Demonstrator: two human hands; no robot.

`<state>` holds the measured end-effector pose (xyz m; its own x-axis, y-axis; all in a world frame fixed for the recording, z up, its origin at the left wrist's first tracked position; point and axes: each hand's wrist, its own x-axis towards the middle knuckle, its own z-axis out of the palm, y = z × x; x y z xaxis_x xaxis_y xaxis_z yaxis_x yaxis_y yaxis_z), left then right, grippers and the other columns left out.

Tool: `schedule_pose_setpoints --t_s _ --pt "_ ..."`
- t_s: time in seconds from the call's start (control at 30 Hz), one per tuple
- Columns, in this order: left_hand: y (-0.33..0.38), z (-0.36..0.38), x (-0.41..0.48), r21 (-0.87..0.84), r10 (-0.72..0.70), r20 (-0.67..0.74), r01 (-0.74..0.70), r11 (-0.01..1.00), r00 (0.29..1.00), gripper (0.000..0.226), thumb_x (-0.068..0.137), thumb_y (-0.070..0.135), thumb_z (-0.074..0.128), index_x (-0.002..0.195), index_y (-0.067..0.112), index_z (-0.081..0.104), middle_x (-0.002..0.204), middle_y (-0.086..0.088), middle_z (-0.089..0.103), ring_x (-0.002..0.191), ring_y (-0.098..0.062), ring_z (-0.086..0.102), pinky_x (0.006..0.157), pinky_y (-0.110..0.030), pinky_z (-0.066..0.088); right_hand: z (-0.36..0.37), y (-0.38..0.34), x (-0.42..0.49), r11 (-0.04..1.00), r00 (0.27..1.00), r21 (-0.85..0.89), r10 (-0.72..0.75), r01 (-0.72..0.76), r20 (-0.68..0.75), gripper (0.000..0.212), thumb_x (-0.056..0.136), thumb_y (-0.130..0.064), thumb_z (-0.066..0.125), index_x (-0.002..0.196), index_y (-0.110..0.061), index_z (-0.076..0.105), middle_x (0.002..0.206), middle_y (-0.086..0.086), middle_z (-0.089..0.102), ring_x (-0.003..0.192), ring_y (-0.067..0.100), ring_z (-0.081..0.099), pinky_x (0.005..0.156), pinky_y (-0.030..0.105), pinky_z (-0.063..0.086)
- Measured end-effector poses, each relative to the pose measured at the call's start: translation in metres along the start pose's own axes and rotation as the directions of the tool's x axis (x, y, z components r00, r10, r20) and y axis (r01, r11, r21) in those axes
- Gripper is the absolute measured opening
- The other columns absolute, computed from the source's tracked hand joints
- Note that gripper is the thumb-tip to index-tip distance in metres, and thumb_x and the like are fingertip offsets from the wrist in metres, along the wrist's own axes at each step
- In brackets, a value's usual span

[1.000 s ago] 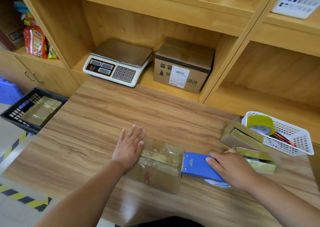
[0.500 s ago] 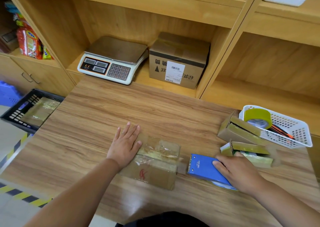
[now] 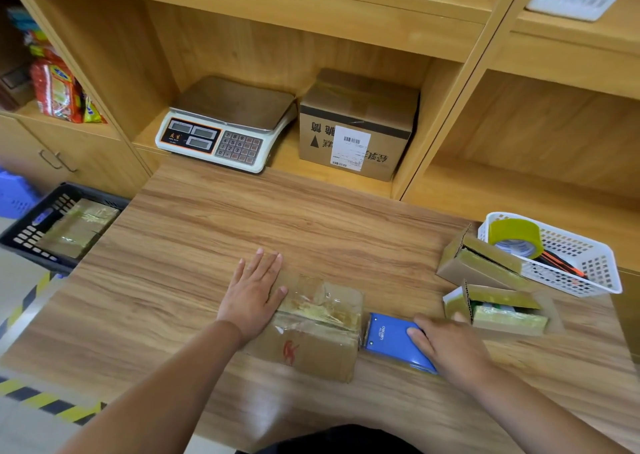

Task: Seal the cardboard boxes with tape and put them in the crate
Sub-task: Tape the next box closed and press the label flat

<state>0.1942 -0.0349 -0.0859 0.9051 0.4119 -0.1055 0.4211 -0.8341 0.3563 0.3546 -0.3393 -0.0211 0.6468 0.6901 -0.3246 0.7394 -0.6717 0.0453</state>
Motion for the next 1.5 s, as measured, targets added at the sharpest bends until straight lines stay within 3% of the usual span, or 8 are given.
schedule_pose_setpoints --t_s 0.27,0.47,0.6,0.8,0.97,1.07,1.2,1.5 --pt "-0.040 -0.010 -0.004 -0.298 -0.031 -0.033 0.020 0.954 0.999 0.049 0.104 0.022 0.026 0.150 0.019 0.013 0.158 0.008 0.013 0.140 0.003 -0.007 0.115 -0.018 -0.008 -0.025 -0.041 0.000 0.974 0.984 0.215 -0.041 0.078 -0.171 0.027 0.100 -0.041 0.028 0.095 -0.025 0.050 0.058 -0.014 0.037 0.067 0.018 0.037 0.072 0.027 0.022" --pt "-0.061 -0.004 -0.011 -0.527 -0.113 -0.033 0.079 0.846 0.993 0.045 0.104 0.019 0.024 0.147 0.020 0.010 0.157 0.004 0.013 0.140 0.001 0.000 0.117 -0.022 -0.003 -0.066 -0.081 0.007 0.968 0.962 0.221 -0.057 0.118 -0.266 0.031 0.099 -0.042 0.026 0.096 -0.026 0.052 0.073 -0.003 0.062 0.075 0.024 0.052 0.086 0.034 0.034" --pt "-0.052 0.011 -0.012 -0.485 -0.068 0.047 0.082 0.870 0.997 0.060 0.091 0.039 0.008 0.147 0.020 0.002 0.157 0.005 0.006 0.138 0.003 -0.008 0.113 -0.016 -0.007 -0.091 -0.092 0.005 0.959 0.944 0.236 -0.073 0.155 -0.323 0.026 0.099 -0.039 0.033 0.091 -0.025 0.054 0.069 -0.006 0.057 0.069 0.021 0.050 0.076 0.028 0.025" --pt "-0.039 -0.017 -0.001 -0.363 -0.064 0.121 0.104 0.926 0.991 0.052 0.104 0.028 0.021 0.151 0.011 0.009 0.160 -0.002 0.008 0.146 -0.010 -0.005 0.117 -0.025 -0.005 -0.115 -0.104 0.001 0.994 0.962 0.095 -0.030 0.058 -0.272 0.033 0.097 -0.049 0.031 0.085 -0.027 0.052 0.058 -0.007 0.045 0.063 0.010 0.031 0.065 0.025 0.018" --pt "-0.010 -0.093 -0.022 -0.849 0.176 0.005 -0.089 0.521 0.984 0.066 0.087 0.052 0.051 0.143 0.050 0.016 0.154 0.025 0.012 0.140 0.010 0.006 0.112 -0.012 0.008 -0.120 -0.132 0.009 0.996 0.972 0.084 -0.016 0.037 -0.232 0.037 0.095 -0.054 0.021 0.084 -0.027 0.044 0.058 -0.006 0.046 0.072 0.020 0.039 0.067 0.032 0.026" --pt "-0.007 -0.111 -0.032 -0.734 0.340 0.006 -0.227 0.640 0.940 0.096 0.069 0.051 0.068 0.140 0.055 0.003 0.151 0.034 0.016 0.142 0.007 0.005 0.116 -0.022 0.009 -0.126 -0.152 0.017 0.991 0.964 0.096 -0.065 0.092 -0.256 0.031 0.097 -0.051 0.024 0.082 -0.030 0.041 0.055 -0.010 0.038 0.061 0.008 0.031 0.064 0.033 0.015" --pt "-0.026 -0.110 -0.033 -0.470 0.298 0.104 -0.217 0.856 0.949 0.129 0.054 0.063 0.073 0.136 0.050 -0.025 0.150 0.033 0.017 0.143 0.004 -0.003 0.117 -0.024 0.008 -0.134 -0.172 0.023 0.983 0.960 0.105 -0.121 0.152 -0.254 0.026 0.098 -0.049 0.025 0.084 -0.031 0.038 0.055 -0.011 0.036 0.056 0.007 0.025 0.061 0.022 0.020" --pt "-0.032 -0.105 -0.032 -0.411 0.290 0.120 -0.218 0.885 0.949 0.130 0.054 0.067 0.074 0.135 0.053 -0.026 0.147 0.038 0.016 0.145 -0.004 -0.003 0.120 -0.033 0.009 -0.134 -0.162 0.023 0.971 0.953 0.079 -0.202 0.224 -0.226 0.031 0.097 -0.053 0.022 0.086 -0.031 0.040 0.057 -0.010 0.040 0.082 0.023 0.047 0.062 0.032 0.013"
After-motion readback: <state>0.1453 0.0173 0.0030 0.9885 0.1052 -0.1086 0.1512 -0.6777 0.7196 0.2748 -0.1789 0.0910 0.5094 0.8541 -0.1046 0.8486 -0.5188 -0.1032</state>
